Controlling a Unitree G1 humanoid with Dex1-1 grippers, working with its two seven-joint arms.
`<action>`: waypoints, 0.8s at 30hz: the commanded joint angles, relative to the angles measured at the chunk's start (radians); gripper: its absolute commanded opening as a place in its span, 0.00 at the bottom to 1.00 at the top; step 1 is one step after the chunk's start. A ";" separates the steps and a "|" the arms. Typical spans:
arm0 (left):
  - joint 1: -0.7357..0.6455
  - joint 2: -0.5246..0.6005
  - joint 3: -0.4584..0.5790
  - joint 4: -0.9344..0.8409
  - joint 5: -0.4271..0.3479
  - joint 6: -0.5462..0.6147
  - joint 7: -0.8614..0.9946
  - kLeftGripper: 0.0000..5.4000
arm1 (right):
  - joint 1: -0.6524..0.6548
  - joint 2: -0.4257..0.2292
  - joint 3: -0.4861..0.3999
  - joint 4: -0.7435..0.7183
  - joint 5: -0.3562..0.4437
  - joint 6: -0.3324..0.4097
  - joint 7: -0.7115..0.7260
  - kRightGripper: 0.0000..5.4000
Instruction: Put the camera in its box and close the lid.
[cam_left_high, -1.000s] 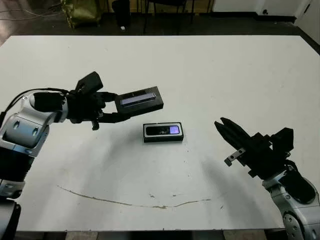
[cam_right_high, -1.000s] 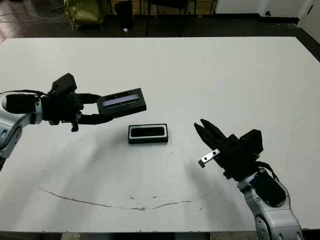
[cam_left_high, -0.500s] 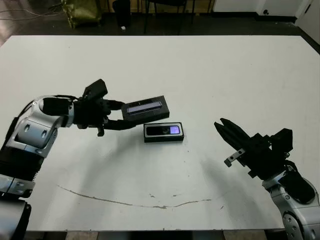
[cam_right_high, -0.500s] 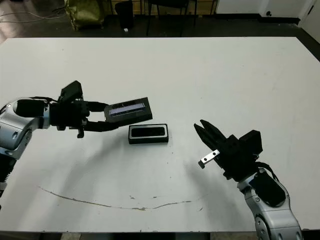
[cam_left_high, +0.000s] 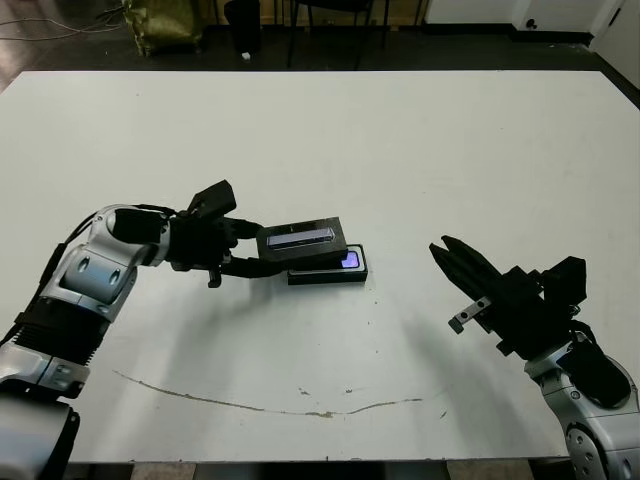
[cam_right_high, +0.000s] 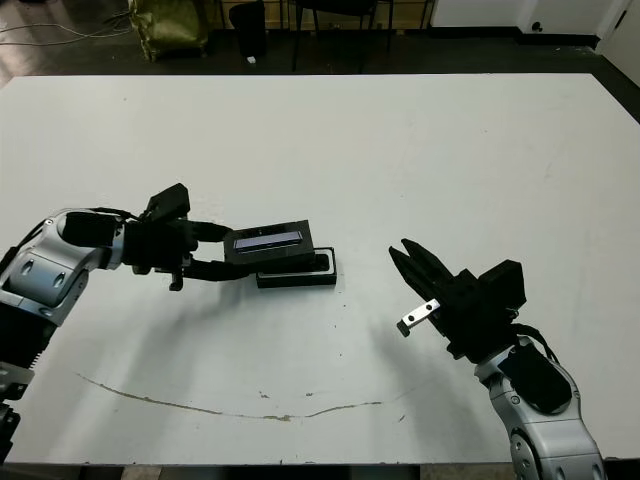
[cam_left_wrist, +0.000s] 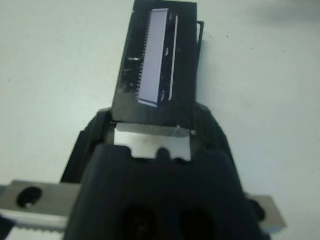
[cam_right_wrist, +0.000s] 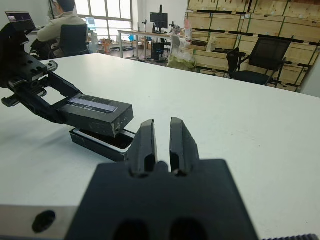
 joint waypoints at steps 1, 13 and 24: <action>-0.015 -0.012 -0.011 0.036 0.021 -0.002 -0.001 0.38 | 0.013 -0.019 -0.001 -0.011 -0.012 0.032 -0.012 0.00; -0.036 -0.039 -0.035 0.084 0.059 -0.042 -0.006 0.38 | 0.015 -0.023 -0.013 -0.022 -0.002 0.046 -0.017 0.00; -0.046 -0.048 -0.048 0.099 0.068 -0.060 -0.039 0.38 | 0.011 -0.036 -0.014 -0.039 -0.008 0.059 -0.027 0.00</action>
